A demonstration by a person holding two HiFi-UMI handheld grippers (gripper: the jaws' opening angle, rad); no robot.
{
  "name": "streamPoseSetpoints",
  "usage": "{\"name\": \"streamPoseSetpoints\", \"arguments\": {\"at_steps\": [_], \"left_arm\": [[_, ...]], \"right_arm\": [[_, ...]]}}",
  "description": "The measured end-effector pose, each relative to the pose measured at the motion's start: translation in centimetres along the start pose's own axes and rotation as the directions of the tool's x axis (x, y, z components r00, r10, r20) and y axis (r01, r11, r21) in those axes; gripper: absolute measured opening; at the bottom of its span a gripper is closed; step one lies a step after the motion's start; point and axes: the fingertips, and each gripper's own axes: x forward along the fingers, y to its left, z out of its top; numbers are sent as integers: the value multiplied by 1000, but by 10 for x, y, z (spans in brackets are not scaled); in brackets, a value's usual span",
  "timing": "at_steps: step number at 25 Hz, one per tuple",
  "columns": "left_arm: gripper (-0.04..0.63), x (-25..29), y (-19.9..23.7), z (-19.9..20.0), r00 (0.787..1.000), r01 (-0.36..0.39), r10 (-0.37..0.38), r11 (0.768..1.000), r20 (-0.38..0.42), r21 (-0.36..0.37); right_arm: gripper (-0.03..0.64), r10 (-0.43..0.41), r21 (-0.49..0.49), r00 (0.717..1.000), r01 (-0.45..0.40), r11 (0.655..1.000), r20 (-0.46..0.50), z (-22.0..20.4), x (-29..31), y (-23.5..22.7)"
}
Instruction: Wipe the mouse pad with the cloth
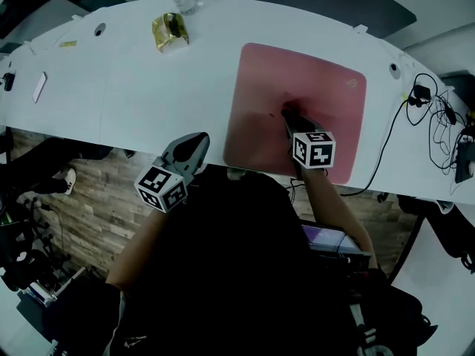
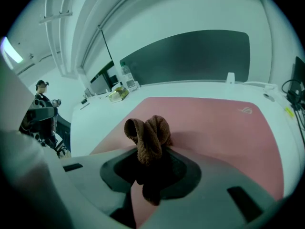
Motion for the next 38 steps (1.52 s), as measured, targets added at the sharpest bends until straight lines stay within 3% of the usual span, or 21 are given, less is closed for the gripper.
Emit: {"name": "streamPoseSetpoints", "arguments": {"at_steps": [17,29,34,38], "left_arm": [[9,-46,53,-12,994,-96,100,991,43,-99],[9,-57,69,-14,986,-141,152,980,72,-143],[9,-57,69,-11,985,-147,157,979,65,-140],[9,-54,68,-6,986,-144,153,981,61,-126]], "right_arm": [[114,200,2,979,-201,980,-42,29,63,108],[114,325,-48,939,-332,942,-109,37,92,172],[114,401,0,915,-401,916,-42,53,92,189],[114,371,-7,928,-371,928,-12,71,103,175]]}}
